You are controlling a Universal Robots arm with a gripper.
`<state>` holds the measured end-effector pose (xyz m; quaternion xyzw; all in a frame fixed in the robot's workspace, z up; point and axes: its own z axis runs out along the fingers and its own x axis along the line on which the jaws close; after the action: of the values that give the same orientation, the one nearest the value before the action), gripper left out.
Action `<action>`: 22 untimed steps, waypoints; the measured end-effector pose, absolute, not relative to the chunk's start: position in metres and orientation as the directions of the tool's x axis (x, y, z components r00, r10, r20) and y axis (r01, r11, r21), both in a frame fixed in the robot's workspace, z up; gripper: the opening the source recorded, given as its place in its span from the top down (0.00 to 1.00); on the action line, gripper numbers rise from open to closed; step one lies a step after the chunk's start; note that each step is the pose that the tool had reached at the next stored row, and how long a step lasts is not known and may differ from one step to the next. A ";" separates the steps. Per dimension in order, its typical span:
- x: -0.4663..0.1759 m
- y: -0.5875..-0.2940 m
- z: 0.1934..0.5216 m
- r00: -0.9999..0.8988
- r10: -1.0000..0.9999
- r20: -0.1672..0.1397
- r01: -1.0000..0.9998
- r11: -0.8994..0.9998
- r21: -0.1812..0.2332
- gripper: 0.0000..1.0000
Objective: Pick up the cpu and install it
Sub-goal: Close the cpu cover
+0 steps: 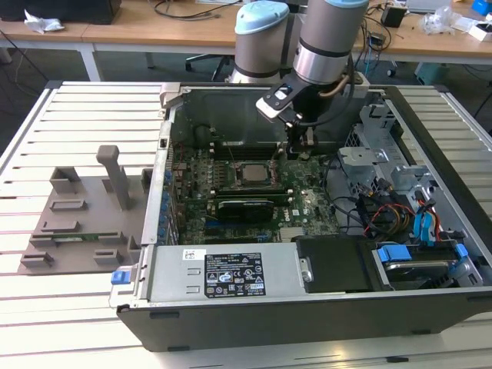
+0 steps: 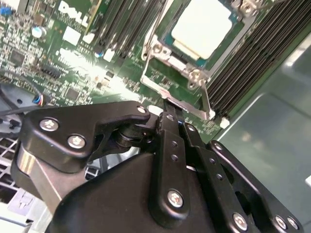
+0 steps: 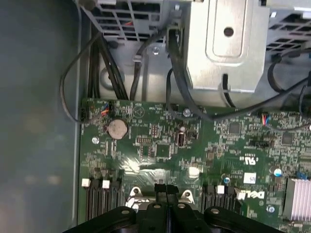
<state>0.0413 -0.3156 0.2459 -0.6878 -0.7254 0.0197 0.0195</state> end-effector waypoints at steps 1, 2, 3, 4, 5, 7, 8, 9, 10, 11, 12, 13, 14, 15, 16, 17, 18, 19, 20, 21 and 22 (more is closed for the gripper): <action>0.038 -0.316 0.246 -0.053 0.999 0.001 0.997 0.053 -0.055 0.89; 0.036 -0.316 0.246 -0.053 0.999 0.001 0.997 0.053 -0.055 0.89; 0.034 -0.316 0.246 -0.053 0.999 0.001 0.997 0.053 -0.055 0.89; 0.033 -0.316 0.246 -0.053 0.999 0.001 0.997 0.053 -0.055 0.89; 0.033 -0.316 0.246 -0.053 0.999 0.001 0.997 0.053 -0.055 0.89; 0.032 -0.316 0.246 -0.053 0.999 0.001 0.997 0.053 -0.055 0.89; 0.032 -0.316 0.246 -0.053 0.999 0.001 0.997 0.053 -0.055 0.89; 0.032 -0.316 0.246 -0.053 0.999 0.001 0.997 0.053 -0.055 0.89; 0.032 -0.316 0.246 -0.053 0.999 0.001 0.997 0.053 -0.055 0.89; 0.032 -0.316 0.246 -0.053 0.999 0.001 0.997 0.053 -0.055 0.89; 0.031 -0.316 0.246 -0.053 0.999 0.001 0.997 0.053 -0.055 0.89; 0.031 -0.316 0.246 -0.053 0.999 0.001 0.997 0.053 -0.055 0.89; 0.030 -0.316 0.246 -0.053 0.999 0.001 0.997 0.053 -0.055 0.89; 0.030 -0.316 0.246 -0.053 0.999 0.001 0.997 0.053 -0.055 0.89; 0.029 -0.316 0.246 -0.053 0.999 0.001 0.997 0.053 -0.055 0.89; 0.027 -0.316 0.246 -0.053 0.999 0.001 0.997 0.053 -0.055 0.89; 0.026 -0.316 0.246 -0.053 0.999 0.001 0.997 0.053 -0.055 0.89; 0.025 -0.316 0.246 -0.053 0.999 0.001 0.997 0.053 -0.055 0.89; 0.023 -0.316 0.246 -0.053 0.999 0.001 0.997 0.053 -0.055 0.89; 0.021 -0.316 0.246 -0.053 0.999 0.001 0.997 0.053 -0.055 0.89; 0.019 -0.316 0.246 -0.053 0.999 0.001 0.997 0.053 -0.055 0.89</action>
<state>0.0188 -0.3156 0.2455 -0.6878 -0.7254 0.0197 0.0195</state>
